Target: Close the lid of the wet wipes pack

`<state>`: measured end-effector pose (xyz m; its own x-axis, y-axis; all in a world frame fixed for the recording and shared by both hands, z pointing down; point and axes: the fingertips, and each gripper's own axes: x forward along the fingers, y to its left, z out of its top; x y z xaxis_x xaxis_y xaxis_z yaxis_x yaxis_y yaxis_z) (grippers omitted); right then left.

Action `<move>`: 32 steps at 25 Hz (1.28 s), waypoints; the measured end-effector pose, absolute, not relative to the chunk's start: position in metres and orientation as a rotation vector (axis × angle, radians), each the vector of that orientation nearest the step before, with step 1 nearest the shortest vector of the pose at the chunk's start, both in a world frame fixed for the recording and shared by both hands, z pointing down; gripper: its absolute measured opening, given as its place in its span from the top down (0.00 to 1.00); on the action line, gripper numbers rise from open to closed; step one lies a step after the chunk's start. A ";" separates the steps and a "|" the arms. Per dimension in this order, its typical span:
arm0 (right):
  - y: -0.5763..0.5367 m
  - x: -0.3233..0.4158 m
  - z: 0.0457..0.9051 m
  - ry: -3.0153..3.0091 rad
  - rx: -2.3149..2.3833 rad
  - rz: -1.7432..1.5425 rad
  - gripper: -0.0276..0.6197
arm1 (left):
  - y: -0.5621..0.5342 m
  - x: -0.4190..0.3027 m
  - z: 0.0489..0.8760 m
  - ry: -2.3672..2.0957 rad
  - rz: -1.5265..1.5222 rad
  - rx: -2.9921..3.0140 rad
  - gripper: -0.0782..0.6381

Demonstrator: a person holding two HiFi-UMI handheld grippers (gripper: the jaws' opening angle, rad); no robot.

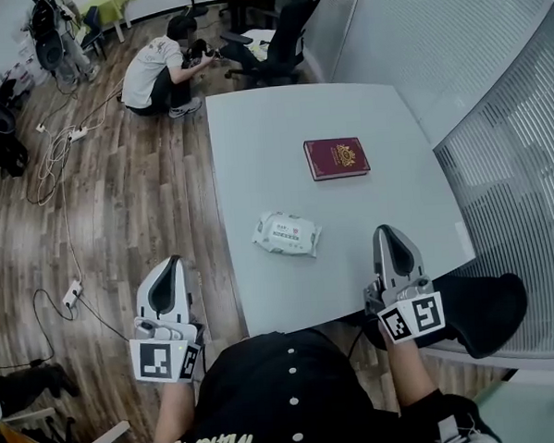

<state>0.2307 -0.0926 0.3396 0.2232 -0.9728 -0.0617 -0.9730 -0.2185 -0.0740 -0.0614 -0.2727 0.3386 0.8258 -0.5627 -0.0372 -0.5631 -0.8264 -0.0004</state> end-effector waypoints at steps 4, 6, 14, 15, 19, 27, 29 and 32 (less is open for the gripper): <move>-0.089 0.234 0.345 1.872 -2.409 -0.004 0.90 | -0.276 -0.064 0.340 0.943 0.044 -2.985 0.89; -0.090 0.235 0.348 1.871 -2.420 -0.001 0.90 | -0.276 -0.064 0.341 0.938 0.040 -2.982 0.89; -0.095 0.234 0.358 1.885 -2.440 -0.029 0.91 | -0.273 -0.059 0.344 0.916 0.031 -3.014 0.89; -0.097 0.232 0.358 1.897 -2.435 -0.030 0.91 | -0.273 -0.059 0.344 0.914 0.029 -3.014 0.89; -0.099 0.230 0.354 1.896 -2.427 -0.026 0.91 | -0.270 -0.057 0.343 0.900 0.024 -3.016 0.89; -0.103 0.223 0.358 1.945 -2.448 -0.002 0.91 | -0.269 -0.057 0.343 0.895 0.024 -3.010 0.89; -0.103 0.221 0.358 1.955 -2.451 0.001 0.91 | -0.269 -0.057 0.342 0.893 0.026 -3.008 0.89; -0.103 0.220 0.357 1.959 -2.451 0.006 0.91 | -0.267 -0.056 0.342 0.882 0.020 -3.007 0.89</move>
<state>0.2197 -0.1034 0.3573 0.2203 -0.9754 -0.0056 -0.9754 -0.2203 -0.0005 -0.0557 -0.2671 0.3424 0.8416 -0.5400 -0.0144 -0.5401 -0.8416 -0.0036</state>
